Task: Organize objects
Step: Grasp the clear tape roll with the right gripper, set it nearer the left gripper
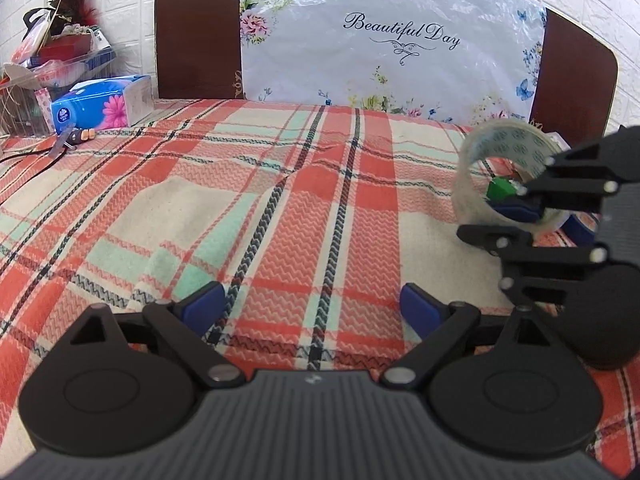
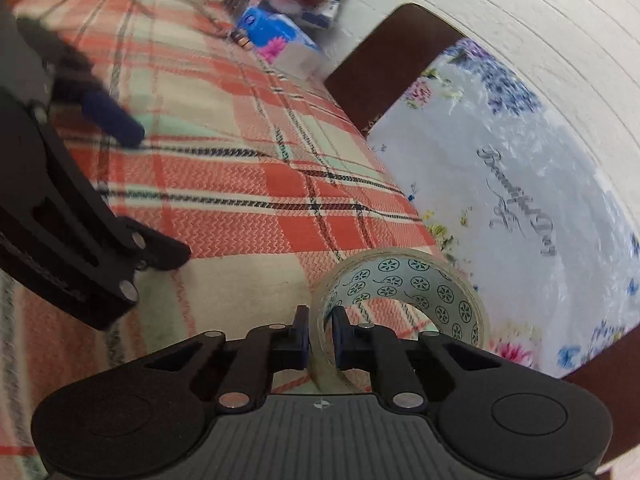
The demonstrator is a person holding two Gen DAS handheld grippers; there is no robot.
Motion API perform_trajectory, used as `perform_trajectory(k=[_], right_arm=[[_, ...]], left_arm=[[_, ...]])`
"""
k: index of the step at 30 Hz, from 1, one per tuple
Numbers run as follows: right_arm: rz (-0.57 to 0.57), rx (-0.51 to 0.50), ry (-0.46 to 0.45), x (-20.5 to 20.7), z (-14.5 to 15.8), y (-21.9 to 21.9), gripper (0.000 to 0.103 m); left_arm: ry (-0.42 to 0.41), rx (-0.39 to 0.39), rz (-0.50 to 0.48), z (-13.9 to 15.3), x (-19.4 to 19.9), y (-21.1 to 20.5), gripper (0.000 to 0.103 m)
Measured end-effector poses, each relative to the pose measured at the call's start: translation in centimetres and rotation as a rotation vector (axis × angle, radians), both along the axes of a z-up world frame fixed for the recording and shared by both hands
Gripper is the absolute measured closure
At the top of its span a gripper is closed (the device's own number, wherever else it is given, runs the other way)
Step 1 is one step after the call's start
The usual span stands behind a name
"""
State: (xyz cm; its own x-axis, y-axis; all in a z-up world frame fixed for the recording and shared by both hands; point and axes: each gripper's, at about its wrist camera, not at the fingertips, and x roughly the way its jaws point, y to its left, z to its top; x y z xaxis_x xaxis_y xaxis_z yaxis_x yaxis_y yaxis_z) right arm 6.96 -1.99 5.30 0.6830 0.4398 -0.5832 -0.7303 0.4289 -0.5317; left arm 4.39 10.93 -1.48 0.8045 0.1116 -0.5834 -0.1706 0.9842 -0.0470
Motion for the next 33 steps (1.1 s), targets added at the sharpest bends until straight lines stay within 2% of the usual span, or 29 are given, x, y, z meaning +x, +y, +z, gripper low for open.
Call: perform_trajectory(k=[3,7,10,12,14,16,19,24,28,30,31,32,33], right_arm=[[-0.021,0.051,0.092,-0.8,1.2,-1.6,0.093],[-0.055,0.105,0.272,-0.9,2.3,-4.1,0.093],[-0.07,0.11,0.301,-1.6,2.2,-5.0,0.093],[-0.071,0.095,0.306,-1.7,1.8,-5.1,0.09],[-0.078,0.088,0.304,-1.8,1.3,-5.2,0.074],[-0.079,0.101,0.306,-1.9,1.2,-5.7,0.068],[-0.09,0.138,0.307,-2.1,1.5,-6.8,0.063],[-0.102,0.181,0.34,-2.6,1.6,-8.2,0.063],[-0.147,0.255,0.294,-3.3,2.8,-9.3,0.062],[-0.183,0.331,0.256,-3.9,3.8,-10.7,0.054],[-0.207,0.366,0.246,-4.1,4.1,-11.6,0.042],[-0.232,0.397,0.242,-4.3,4.2,-12.6,0.036],[-0.257,0.417,0.245,-4.5,4.1,-13.3,0.035]], left_arm=[[-0.004,-0.01,-0.001,0.0,-0.1,0.0,0.006],[-0.011,-0.027,-0.003,0.0,-0.1,0.2,0.006],[-0.012,-0.034,-0.007,0.0,0.0,0.3,0.005],[-0.012,-0.034,-0.007,0.0,-0.1,0.3,0.005],[-0.012,-0.034,-0.005,-0.1,-0.1,0.3,0.005],[-0.012,-0.034,-0.005,-0.1,-0.1,0.2,0.004],[-0.007,-0.027,-0.009,-0.2,0.0,0.1,0.004],[0.005,-0.01,-0.019,-0.3,0.3,-0.1,0.002],[0.008,-0.008,-0.023,-0.3,0.3,-0.1,0.001],[0.008,-0.008,-0.024,-0.3,0.3,-0.1,0.001],[0.007,-0.009,-0.025,-0.3,0.3,-0.1,0.001],[0.006,-0.01,-0.024,-0.3,0.3,-0.1,0.001],[0.005,-0.013,-0.025,-0.3,0.3,-0.1,0.001]])
